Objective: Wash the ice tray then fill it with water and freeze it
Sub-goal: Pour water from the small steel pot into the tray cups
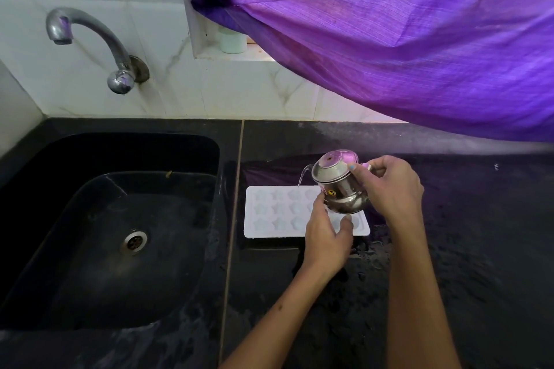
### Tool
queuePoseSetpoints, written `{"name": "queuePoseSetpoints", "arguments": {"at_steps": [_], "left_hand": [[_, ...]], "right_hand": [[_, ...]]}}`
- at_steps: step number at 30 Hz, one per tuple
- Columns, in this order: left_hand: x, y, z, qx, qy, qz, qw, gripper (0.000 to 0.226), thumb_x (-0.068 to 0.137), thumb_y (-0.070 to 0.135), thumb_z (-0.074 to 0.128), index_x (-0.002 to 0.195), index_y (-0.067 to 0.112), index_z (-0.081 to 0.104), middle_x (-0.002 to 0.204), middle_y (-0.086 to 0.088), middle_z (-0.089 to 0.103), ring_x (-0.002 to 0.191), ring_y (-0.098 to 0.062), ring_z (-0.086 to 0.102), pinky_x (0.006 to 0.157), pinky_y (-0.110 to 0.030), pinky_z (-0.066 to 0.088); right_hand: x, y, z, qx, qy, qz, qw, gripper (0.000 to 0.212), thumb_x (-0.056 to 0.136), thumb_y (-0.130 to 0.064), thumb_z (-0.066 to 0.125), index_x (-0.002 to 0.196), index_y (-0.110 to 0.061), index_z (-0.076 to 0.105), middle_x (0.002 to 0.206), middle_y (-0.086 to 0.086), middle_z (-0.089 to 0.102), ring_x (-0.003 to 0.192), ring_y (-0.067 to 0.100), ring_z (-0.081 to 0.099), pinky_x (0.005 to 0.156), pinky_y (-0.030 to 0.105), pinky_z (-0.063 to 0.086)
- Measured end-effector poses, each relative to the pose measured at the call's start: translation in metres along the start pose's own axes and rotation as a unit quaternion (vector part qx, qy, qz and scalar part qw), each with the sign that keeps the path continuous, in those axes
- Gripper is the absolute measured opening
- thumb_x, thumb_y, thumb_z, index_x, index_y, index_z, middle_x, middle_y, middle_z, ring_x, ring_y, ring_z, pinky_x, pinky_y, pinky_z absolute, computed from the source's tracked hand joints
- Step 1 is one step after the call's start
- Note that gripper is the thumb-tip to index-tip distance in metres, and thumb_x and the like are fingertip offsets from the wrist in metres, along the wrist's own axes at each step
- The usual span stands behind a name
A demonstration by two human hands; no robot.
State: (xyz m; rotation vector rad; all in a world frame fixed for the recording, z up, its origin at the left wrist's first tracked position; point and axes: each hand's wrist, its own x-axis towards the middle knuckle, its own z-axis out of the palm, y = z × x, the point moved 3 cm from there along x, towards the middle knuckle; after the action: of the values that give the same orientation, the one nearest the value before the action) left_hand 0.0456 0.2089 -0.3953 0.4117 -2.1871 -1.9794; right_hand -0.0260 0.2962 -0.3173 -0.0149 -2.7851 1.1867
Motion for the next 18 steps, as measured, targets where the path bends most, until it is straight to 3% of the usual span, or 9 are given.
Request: {"name": "queuePoseSetpoints", "arguments": {"at_steps": [9,18], "left_hand": [[0.000,0.003,-0.008,-0.008,0.007,0.012,1.000,0.054,0.090,0.012,0.055,0.138,0.026,0.035,0.118,0.022,0.045,0.109,0.005,0.039,0.094,-0.021,0.035],[-0.002,0.007,-0.014,-0.004,0.053,0.041,0.998,0.060,0.088,0.014,0.058,0.140,0.029,0.032,0.130,0.020,0.048,0.123,0.001,0.042,0.105,-0.031,0.038]], "right_hand": [[0.000,0.003,-0.003,0.040,-0.005,0.009,0.999,0.029,0.081,-0.051,0.070,0.082,-0.022,0.064,0.083,-0.002,0.070,0.085,0.022,0.067,0.084,0.045,0.053],[0.001,0.003,-0.003,0.141,0.001,0.015,0.990,0.030,0.076,-0.051,0.074,0.075,-0.022,0.065,0.068,-0.004,0.069,0.077,0.021,0.070,0.081,0.052,0.056]]}}
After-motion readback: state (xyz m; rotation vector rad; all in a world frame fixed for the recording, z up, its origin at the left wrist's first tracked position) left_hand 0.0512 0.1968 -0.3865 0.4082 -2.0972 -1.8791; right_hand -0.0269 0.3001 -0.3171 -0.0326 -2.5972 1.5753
